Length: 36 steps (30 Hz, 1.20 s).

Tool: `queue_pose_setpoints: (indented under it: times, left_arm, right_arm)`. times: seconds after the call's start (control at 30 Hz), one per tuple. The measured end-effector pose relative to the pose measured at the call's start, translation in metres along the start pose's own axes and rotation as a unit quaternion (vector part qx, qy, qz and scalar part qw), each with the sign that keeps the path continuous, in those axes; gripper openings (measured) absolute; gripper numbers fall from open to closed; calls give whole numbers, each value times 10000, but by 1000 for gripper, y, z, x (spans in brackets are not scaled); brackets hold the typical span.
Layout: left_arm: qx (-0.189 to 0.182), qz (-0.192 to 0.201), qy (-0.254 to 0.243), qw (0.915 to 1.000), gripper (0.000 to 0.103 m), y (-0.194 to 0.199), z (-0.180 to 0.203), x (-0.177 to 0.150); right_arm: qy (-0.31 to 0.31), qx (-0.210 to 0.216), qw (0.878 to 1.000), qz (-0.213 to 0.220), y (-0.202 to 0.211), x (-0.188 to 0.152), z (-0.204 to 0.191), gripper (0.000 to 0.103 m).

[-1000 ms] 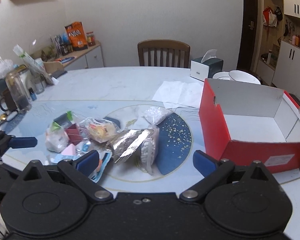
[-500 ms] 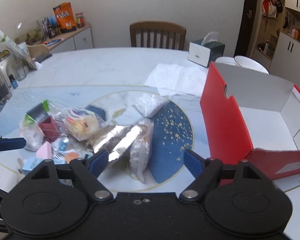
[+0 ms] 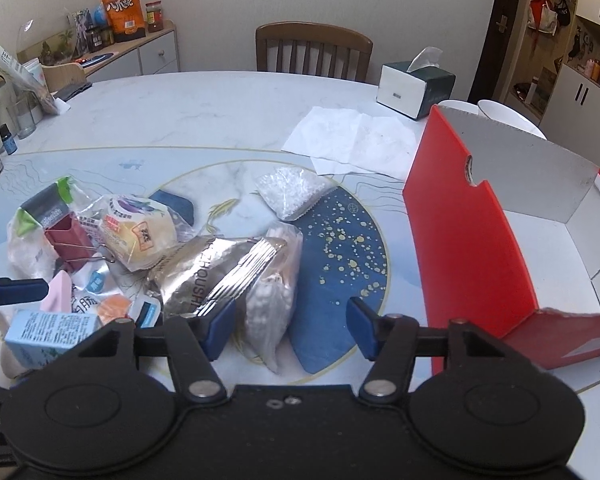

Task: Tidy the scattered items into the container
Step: 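Grasp the receipt slip with the left tool while the right tool grasps the cotton-swab pack, then carry the receipt slip and cotton-swab pack into the red box with both tools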

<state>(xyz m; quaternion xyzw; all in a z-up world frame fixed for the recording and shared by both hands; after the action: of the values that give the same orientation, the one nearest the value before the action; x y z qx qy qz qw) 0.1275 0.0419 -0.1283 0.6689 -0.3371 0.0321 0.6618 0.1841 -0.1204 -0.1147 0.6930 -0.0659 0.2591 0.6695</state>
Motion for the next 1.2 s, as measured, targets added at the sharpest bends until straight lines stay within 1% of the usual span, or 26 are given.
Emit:
queue_pose_setpoints:
  times: [0.13, 0.2, 0.23, 0.27, 0.3, 0.37, 0.4, 0.43, 0.5, 0.8, 1.2]
  left_arm:
    - [-19, -4, -78, 10000, 62, -1, 1, 0]
    - [-43, -40, -73, 10000, 56, -2, 0, 0]
    - [-53, -60, -71, 9999, 55, -3, 0, 0]
    - [-59, -75, -67, 9999, 50, -3, -1, 0]
    - [-50, -69, -60, 9999, 47, -3, -2, -1]
    - [-50, -57, -43, 10000, 42, -3, -3, 0]
    - [-70, -47, -26, 10000, 38, -3, -5, 0]
    - [-92, -38, -4, 10000, 36, -2, -6, 0]
    - [-158, -37, 40, 9999, 31, -2, -8, 1]
    - [-331, 21, 180, 9993, 30, 0, -16, 3]
    - [-662, 288, 246, 9971, 29, 25, -18, 17]
  right_arm:
    - [-14, 0, 10000, -52, -5, 2, 0, 49]
    - [-44, 30, 10000, -65, -6, 3, 0, 49]
    - [-53, 66, 9999, -72, -6, 3, 0, 43]
    - [-52, 88, 9999, -90, -6, 3, -1, 34]
    - [-48, 100, 9999, -99, -6, 2, -1, 32]
    - [-61, 106, 9999, -87, -5, 2, -2, 30]
    - [-69, 123, 9999, -83, -4, 3, -3, 27]
    - [-81, 152, 9998, -87, -3, 3, -3, 20]
    - [-125, 174, 9998, -58, 0, 3, -3, 19]
    - [-366, 66, 9993, 14, 17, 0, 2, 18]
    - [-662, -13, 9974, 298, 61, -6, 15, 17]
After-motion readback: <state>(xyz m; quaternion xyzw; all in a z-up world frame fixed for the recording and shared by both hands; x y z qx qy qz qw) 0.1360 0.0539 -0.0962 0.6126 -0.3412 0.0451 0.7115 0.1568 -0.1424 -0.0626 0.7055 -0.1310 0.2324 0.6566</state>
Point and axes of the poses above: each gripper's, at about its wrist camera, not at the fingertips, and y roughly against the way its jaws point, z to its right, x to its top, the point moved 3 cm from there along -y, roughly the way its jaws point, and after that the axes turned 14 degrees about -z, right-handed, at the moved point
